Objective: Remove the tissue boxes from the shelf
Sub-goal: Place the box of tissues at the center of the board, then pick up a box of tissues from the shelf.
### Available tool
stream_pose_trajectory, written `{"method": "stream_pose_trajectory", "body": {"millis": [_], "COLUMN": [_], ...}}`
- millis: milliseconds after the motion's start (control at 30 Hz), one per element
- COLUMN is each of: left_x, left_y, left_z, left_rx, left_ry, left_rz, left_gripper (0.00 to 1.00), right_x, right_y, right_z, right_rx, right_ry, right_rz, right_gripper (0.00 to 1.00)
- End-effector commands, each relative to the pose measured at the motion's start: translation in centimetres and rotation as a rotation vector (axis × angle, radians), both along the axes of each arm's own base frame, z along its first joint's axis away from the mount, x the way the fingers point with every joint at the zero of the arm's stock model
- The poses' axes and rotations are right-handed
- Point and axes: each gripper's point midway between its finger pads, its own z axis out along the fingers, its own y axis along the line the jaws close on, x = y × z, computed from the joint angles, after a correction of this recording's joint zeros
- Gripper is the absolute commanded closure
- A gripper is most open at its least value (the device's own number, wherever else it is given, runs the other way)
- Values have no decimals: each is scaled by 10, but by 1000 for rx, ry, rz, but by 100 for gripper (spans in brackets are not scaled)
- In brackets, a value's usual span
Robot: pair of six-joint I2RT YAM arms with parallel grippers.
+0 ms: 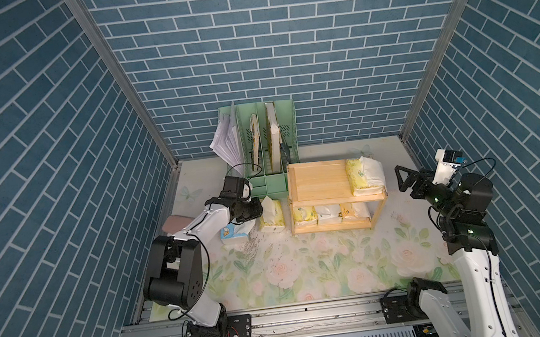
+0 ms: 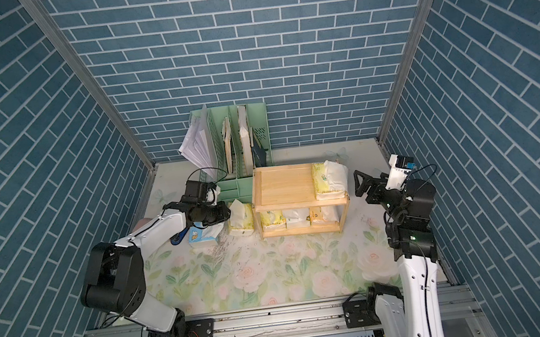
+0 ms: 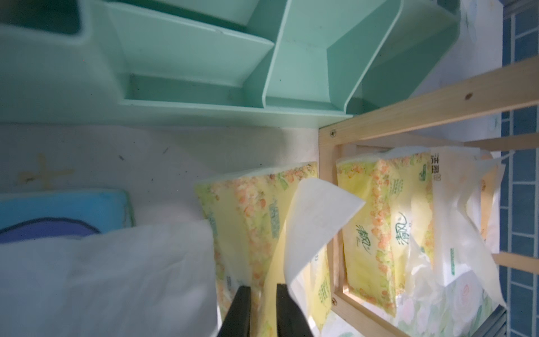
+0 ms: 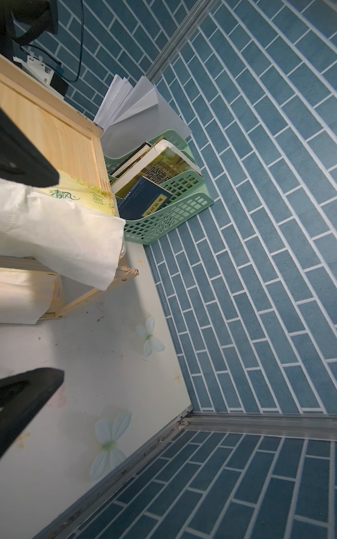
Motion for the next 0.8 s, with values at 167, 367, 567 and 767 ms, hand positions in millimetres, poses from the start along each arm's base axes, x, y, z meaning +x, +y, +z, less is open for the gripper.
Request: {"method": "stream_pose_trajectory", "body": {"millis": [167,367,567,767], "left_x": [8,14,15,5], "left_y": [15,28,9,-32], "left_z": [28,70,145,214], "left_rx": [96,140,-16,-326], "left_ry": [-48,-128,-312,-420], "left_rz": [39,84,45,-43], "left_gripper": [65,55,37,25], "right_x": [1,1,-2,-5], "right_y": [-1,-2,1,5], "right_z": [-1,0,7,18], "right_rx": [-34,-40,-44,-28], "right_ry": [-10,-11,-33,-62], "right_rz": [-3,-9,7,25], "right_gripper": [0,0,0,0]}}
